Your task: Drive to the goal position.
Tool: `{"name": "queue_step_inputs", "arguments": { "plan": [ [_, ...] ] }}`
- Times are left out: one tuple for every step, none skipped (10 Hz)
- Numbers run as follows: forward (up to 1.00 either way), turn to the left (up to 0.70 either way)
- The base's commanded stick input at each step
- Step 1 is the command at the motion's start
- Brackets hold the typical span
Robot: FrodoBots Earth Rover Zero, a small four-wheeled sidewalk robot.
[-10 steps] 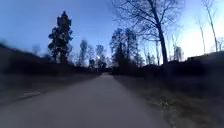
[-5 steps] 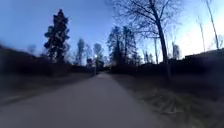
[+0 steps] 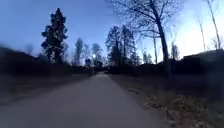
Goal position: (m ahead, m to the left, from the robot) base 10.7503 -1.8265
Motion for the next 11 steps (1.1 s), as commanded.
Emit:
{"name": "queue_step_inputs", "arguments": {
  "plan": [
    [1.0, 0.0],
    [1.0, 0.02],
    [1.0, 0.4],
    [1.0, 0.4],
    [1.0, 0.4],
    [1.0, 0.32],
    [1.0, 0.02],
    [1.0, 0.0],
    [1.0, 0.0],
    [1.0, 0.0],
    [1.0, 0.0]
  ]
}}
